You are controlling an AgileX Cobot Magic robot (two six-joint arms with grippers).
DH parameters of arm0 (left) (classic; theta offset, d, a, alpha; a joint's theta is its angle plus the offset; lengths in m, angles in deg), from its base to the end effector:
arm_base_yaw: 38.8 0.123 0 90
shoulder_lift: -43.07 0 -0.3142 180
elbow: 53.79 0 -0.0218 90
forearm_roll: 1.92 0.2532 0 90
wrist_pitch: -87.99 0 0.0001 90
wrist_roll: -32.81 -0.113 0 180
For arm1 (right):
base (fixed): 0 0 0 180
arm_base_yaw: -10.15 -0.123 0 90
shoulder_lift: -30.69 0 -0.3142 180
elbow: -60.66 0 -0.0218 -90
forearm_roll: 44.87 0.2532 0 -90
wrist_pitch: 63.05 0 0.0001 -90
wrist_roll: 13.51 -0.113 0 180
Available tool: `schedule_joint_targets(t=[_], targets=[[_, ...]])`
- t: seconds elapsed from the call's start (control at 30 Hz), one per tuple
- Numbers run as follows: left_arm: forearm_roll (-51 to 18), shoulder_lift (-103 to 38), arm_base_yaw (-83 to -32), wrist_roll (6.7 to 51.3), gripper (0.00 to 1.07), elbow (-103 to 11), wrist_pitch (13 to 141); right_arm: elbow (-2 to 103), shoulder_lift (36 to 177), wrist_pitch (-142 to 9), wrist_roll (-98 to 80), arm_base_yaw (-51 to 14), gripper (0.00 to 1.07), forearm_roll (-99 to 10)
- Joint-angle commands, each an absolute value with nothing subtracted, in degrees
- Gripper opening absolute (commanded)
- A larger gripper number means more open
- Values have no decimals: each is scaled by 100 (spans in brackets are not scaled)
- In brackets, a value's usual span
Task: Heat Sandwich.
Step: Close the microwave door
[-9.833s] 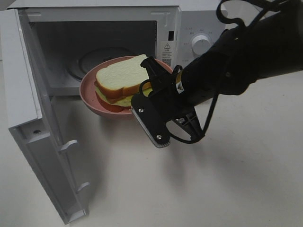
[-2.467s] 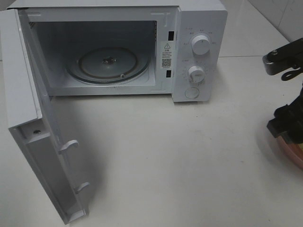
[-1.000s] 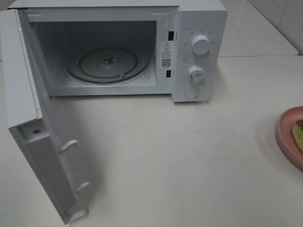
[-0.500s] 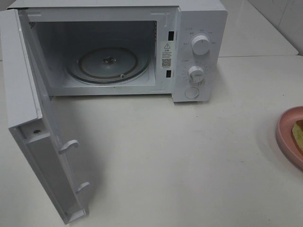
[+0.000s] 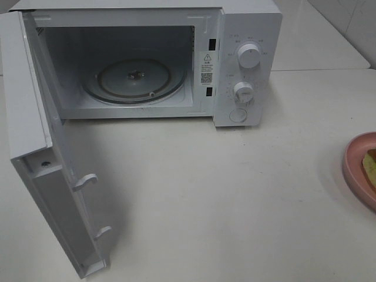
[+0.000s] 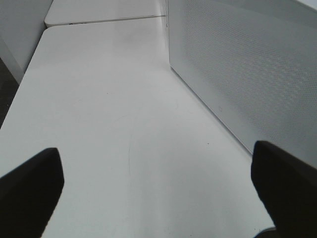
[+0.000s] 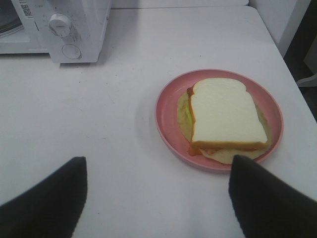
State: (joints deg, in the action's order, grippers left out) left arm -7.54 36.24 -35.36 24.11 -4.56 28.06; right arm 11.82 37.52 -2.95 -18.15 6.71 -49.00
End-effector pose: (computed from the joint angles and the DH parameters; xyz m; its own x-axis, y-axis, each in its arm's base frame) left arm -0.0122 -0.0103 0.2706 -0.4316 0.0763 -0.8988 0.0608 0.9966 0.0554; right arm -0.0131 -0.0079 0.2722 -0.4327 0.0190 -0.9013 0.0157 0.9998 0.0135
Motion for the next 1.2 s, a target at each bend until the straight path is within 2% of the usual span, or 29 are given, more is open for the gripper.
schedule_joint_targets(t=[0.03,1.2], targets=[[-754,3733,-3571,2416,98,-433,2841,1171,3603,-358,-1758,705,76,-4877],[-736,3647,-3622,2422,97,-582,3081,1171,3603,-358,-1758,699,76,-4877]])
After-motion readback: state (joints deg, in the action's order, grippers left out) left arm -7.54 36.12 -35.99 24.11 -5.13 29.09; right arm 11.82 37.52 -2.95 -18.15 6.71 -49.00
